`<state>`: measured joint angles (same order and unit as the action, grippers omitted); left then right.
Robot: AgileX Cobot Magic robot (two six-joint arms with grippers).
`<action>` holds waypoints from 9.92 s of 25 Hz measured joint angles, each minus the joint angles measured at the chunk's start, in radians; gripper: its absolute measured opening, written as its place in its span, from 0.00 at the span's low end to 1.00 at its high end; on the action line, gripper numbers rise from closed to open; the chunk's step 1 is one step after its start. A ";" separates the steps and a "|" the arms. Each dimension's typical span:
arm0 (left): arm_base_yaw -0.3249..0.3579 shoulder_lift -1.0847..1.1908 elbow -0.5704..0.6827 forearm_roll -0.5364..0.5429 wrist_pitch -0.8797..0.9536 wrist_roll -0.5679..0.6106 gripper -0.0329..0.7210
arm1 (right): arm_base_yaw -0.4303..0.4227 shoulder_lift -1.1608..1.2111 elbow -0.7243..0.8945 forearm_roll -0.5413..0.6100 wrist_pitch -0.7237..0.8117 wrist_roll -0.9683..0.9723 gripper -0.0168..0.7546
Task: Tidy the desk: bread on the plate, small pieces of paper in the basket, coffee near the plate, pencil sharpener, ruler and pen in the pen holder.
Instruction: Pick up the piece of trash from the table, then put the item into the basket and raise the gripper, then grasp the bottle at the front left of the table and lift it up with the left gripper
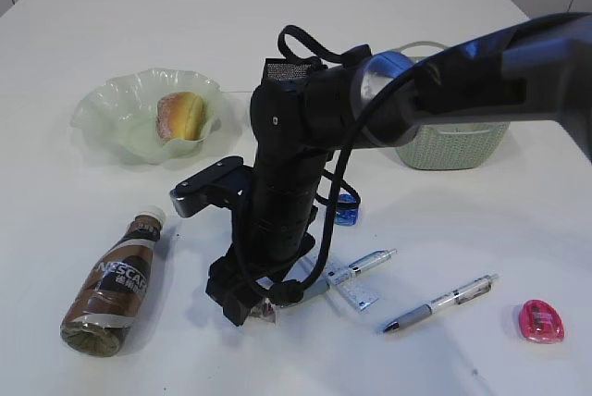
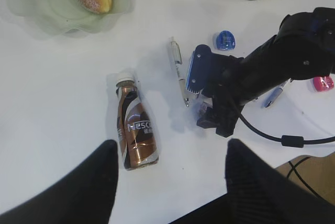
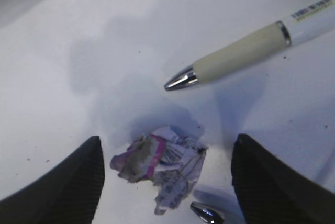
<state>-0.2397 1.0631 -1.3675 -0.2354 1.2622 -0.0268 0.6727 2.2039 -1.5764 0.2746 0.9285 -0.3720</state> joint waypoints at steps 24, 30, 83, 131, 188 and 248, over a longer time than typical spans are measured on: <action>0.000 0.000 0.000 0.006 0.000 0.000 0.65 | 0.000 0.012 -0.002 0.002 -0.027 0.021 0.78; 0.000 0.000 0.000 0.008 0.000 0.000 0.65 | 0.000 0.012 -0.002 0.006 -0.027 0.023 0.78; 0.000 0.000 0.000 0.010 0.000 0.000 0.65 | -0.013 0.028 -0.550 -0.205 0.295 0.274 0.12; 0.000 0.000 0.000 0.010 0.000 -0.002 0.65 | -0.594 0.076 -0.723 -0.351 0.320 0.398 0.13; 0.000 0.015 0.000 0.010 0.000 -0.054 0.70 | -0.594 -0.823 0.038 -0.297 0.329 0.461 0.62; -0.070 0.987 -0.073 0.091 -0.061 -0.057 0.85 | -0.594 -0.941 0.219 -0.297 0.329 0.463 0.62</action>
<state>-0.3098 2.0502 -1.4407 -0.1448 1.2009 -0.0842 0.0782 1.2627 -1.3569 -0.0220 1.2578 0.0906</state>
